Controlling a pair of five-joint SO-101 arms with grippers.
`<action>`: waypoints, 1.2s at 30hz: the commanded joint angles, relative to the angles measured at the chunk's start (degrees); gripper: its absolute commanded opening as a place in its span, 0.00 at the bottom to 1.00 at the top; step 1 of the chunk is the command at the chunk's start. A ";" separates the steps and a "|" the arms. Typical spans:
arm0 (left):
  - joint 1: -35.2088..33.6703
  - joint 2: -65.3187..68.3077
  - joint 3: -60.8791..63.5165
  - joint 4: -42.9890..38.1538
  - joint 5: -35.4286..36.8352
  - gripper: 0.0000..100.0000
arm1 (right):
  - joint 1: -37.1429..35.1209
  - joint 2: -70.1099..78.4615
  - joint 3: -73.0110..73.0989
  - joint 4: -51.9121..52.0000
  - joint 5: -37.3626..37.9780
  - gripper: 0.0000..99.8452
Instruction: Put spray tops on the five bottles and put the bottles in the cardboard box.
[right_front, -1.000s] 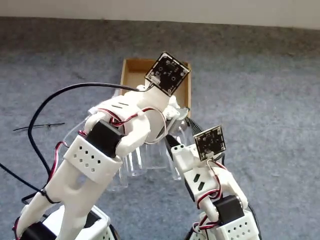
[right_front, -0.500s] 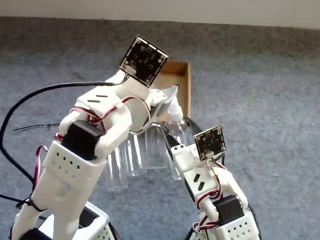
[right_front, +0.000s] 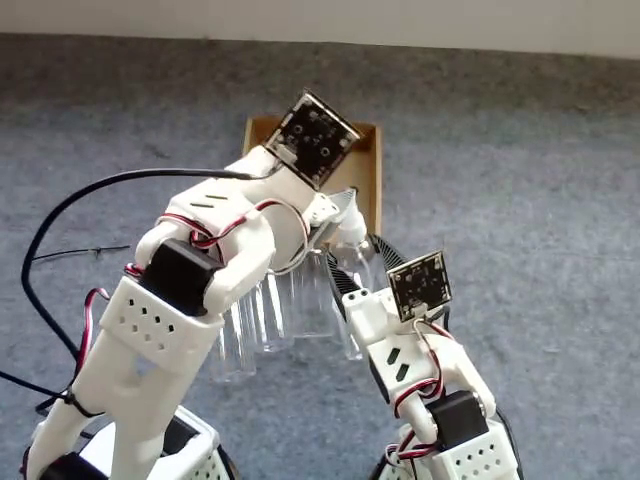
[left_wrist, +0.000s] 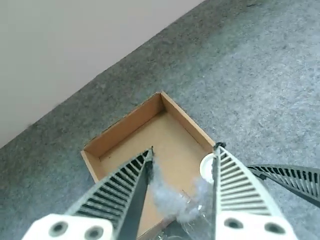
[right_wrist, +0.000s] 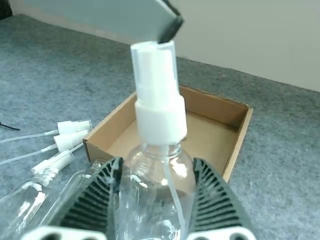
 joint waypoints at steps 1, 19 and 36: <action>1.63 -0.13 0.13 0.00 -1.93 0.18 | -0.04 -0.57 -0.31 -1.10 -0.62 0.00; 4.26 -0.66 -6.81 5.36 -2.02 0.18 | -0.04 -0.57 -0.22 -1.10 -0.18 0.00; -23.43 -20.53 16.13 13.71 -1.76 0.18 | 4.53 26.68 -22.90 -15.08 -0.70 0.00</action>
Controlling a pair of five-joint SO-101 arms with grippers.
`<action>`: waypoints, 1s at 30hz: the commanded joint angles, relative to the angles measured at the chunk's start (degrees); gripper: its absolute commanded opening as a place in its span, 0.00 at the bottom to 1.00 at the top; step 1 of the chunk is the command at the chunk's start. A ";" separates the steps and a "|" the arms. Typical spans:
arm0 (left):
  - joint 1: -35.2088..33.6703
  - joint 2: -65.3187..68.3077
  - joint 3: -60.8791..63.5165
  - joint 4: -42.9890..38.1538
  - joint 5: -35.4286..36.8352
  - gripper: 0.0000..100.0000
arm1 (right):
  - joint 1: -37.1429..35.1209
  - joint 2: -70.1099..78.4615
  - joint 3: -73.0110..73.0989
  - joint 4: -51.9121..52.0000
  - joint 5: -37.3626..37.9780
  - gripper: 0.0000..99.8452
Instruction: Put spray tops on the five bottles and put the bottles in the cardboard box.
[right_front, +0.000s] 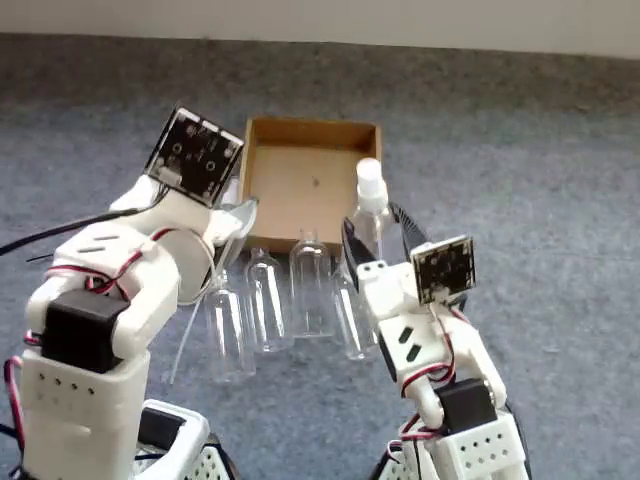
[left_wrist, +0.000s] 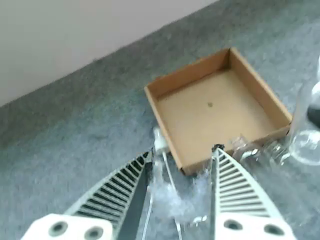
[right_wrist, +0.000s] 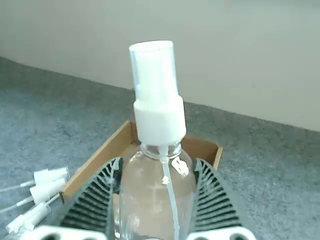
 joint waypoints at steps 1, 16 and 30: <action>-8.48 -7.16 18.42 -5.54 0.09 0.18 | -1.27 18.15 -14.81 -7.08 -0.70 0.00; -30.64 -15.16 51.47 -32.88 4.66 0.18 | -6.73 80.66 -55.78 -23.69 -0.18 0.00; -27.30 -15.16 53.41 -33.14 3.52 0.18 | -6.81 106.24 -62.81 -54.20 -0.62 0.00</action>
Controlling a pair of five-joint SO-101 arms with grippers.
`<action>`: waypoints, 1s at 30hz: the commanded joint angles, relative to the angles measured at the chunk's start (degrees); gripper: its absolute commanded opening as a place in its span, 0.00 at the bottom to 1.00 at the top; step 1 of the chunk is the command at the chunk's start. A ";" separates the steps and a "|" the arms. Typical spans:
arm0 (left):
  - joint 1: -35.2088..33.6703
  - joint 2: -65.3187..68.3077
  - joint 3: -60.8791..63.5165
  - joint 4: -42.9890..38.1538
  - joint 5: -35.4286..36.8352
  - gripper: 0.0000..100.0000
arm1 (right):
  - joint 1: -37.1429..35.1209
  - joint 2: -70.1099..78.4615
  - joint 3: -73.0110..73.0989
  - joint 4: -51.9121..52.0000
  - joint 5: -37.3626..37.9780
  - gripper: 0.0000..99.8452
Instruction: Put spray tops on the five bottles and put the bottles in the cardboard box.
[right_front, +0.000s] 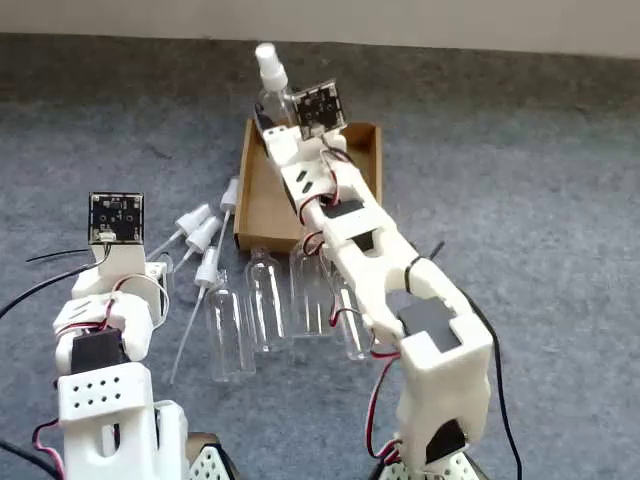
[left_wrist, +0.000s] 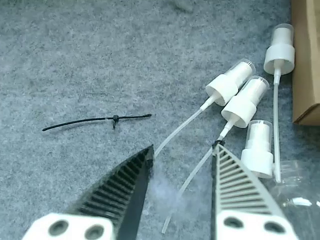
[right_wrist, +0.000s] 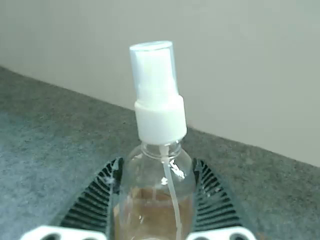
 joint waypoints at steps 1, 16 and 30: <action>1.19 -0.75 -0.31 -1.14 -0.44 0.18 | -0.66 1.54 -4.09 -6.11 -0.53 0.00; 1.27 -0.57 -0.22 -0.97 -0.44 0.18 | -1.19 11.65 -5.76 -15.16 -0.35 0.00; 2.77 -0.75 0.84 -1.14 -0.44 0.18 | -1.27 12.35 -6.20 -11.82 -0.26 0.15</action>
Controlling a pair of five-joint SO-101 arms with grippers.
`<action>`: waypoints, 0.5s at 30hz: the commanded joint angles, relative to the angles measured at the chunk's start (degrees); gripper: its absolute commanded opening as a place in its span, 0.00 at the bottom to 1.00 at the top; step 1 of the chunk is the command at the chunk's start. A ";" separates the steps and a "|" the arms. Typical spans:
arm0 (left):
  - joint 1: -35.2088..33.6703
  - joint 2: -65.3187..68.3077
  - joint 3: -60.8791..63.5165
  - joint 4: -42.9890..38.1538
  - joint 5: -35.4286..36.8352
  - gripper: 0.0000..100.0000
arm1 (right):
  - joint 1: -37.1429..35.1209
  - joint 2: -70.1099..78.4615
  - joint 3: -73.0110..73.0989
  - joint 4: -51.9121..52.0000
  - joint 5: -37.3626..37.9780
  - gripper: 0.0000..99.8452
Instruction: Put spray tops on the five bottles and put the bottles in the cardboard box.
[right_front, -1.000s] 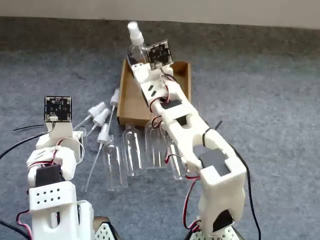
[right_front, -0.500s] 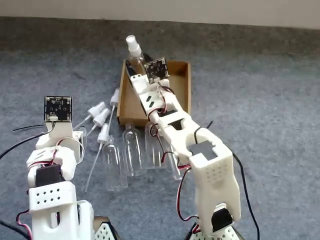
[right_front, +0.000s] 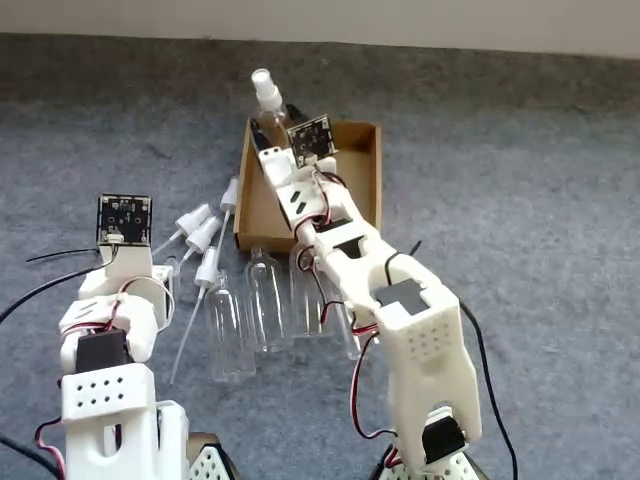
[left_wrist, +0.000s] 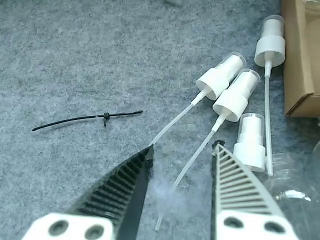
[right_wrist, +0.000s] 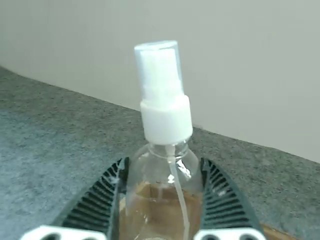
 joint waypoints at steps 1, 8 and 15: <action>1.27 -0.75 -0.31 -1.14 -0.44 0.18 | -0.31 -0.92 -2.95 3.47 -0.26 0.17; 1.27 -0.75 -0.31 -1.23 -0.44 0.18 | -1.71 -1.01 -4.97 5.05 -0.18 0.17; 1.27 -0.75 -0.22 -1.14 -0.44 0.18 | -1.71 -0.92 -11.65 14.20 -0.53 0.22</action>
